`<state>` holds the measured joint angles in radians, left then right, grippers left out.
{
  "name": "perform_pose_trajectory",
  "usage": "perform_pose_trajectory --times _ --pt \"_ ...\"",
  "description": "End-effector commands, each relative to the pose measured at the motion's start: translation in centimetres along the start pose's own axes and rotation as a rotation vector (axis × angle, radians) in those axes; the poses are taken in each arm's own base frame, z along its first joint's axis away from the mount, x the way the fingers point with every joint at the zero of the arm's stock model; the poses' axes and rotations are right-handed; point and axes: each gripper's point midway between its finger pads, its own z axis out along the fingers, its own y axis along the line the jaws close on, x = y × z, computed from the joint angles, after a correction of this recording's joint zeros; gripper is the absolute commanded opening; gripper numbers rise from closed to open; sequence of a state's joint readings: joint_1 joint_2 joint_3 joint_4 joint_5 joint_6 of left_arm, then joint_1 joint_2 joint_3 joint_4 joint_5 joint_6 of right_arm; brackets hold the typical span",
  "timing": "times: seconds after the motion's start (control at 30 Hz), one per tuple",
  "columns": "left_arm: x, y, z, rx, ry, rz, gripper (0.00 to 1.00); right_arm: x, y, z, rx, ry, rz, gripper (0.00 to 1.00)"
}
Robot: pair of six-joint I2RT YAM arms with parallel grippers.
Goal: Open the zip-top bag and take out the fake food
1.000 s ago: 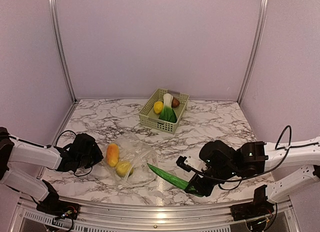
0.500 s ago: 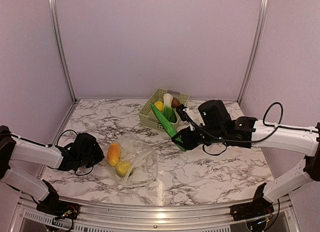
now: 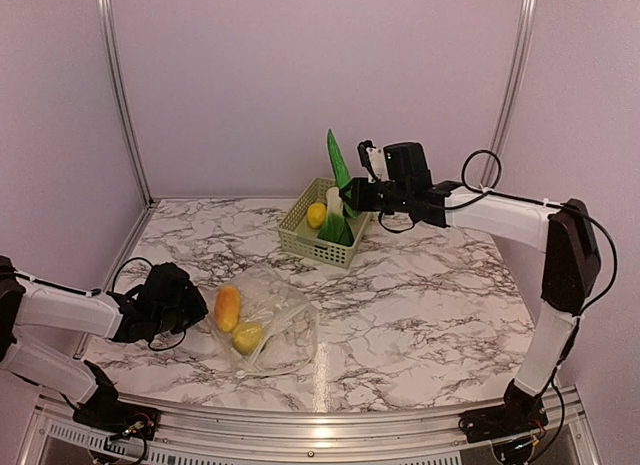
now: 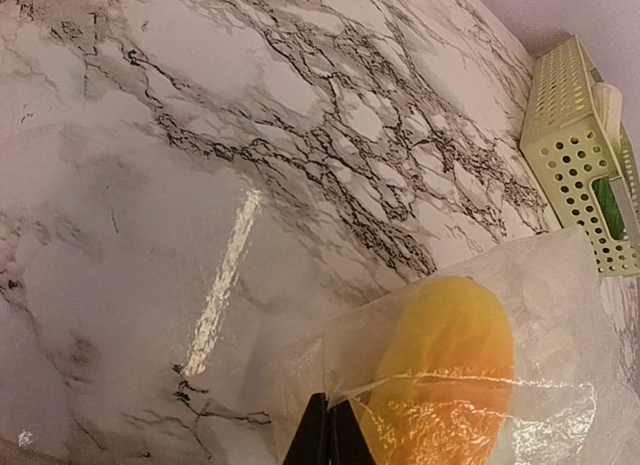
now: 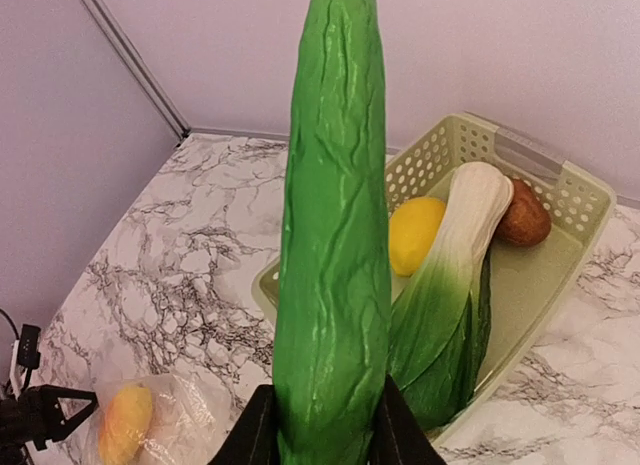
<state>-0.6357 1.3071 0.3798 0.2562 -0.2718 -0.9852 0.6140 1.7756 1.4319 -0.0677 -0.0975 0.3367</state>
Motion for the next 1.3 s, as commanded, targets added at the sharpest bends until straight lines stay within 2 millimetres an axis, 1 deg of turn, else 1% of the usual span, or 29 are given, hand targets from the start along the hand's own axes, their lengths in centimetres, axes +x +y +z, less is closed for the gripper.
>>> perform_pose_trajectory --times 0.0,0.03,0.1,0.17,0.4,0.53,0.7,0.87,0.9,0.93,1.0,1.1,1.17,1.27 --pt "-0.4 0.7 -0.4 -0.022 -0.020 0.003 0.00 -2.5 -3.3 2.2 0.097 -0.065 0.069 0.00" --pt "-0.4 0.7 -0.4 -0.024 -0.020 0.004 0.00 -2.4 -3.7 2.8 0.114 -0.064 0.074 0.00" --pt "-0.4 0.7 -0.4 -0.023 -0.020 0.003 0.00 -2.3 -5.3 3.7 0.176 -0.070 0.093 0.00" --pt "-0.4 0.7 -0.3 -0.024 -0.019 0.004 0.00 -1.7 -6.4 4.7 0.200 -0.062 0.116 0.00" --pt "-0.4 0.7 -0.3 -0.025 -0.018 0.005 0.00 0.7 -9.5 7.6 0.254 -0.014 0.181 0.03" --pt "-0.3 0.8 -0.3 -0.026 -0.020 0.004 0.00 2.1 -10.6 8.9 0.268 0.028 0.202 0.04" --pt "-0.3 0.8 -0.2 -0.028 -0.019 0.007 0.00 3.5 -11.3 9.9 0.269 0.062 0.221 0.08" --pt "-0.3 1.0 -0.2 -0.034 -0.018 0.010 0.00 4.6 -11.7 10.7 0.265 0.100 0.243 0.17" --pt "-0.3 1.0 -0.2 -0.033 -0.019 0.010 0.00 4.7 -11.5 10.8 0.252 0.107 0.251 0.20" --pt "-0.2 1.0 -0.2 -0.035 -0.017 0.010 0.00 4.8 -11.3 10.9 0.237 0.113 0.255 0.27" --pt "-0.2 1.0 -0.2 -0.036 -0.017 0.011 0.00 4.7 -11.1 10.7 0.231 0.115 0.260 0.35" --pt "-0.2 1.0 -0.2 -0.035 -0.016 0.012 0.00 4.5 -10.8 10.3 0.221 0.112 0.260 0.44" --pt "-0.2 1.0 -0.1 -0.036 -0.017 0.012 0.00 4.3 -10.4 10.0 0.204 0.111 0.259 0.47" --pt "-0.2 0.9 -0.1 -0.034 -0.016 0.012 0.00 3.6 -9.7 9.2 0.177 0.096 0.249 0.55"
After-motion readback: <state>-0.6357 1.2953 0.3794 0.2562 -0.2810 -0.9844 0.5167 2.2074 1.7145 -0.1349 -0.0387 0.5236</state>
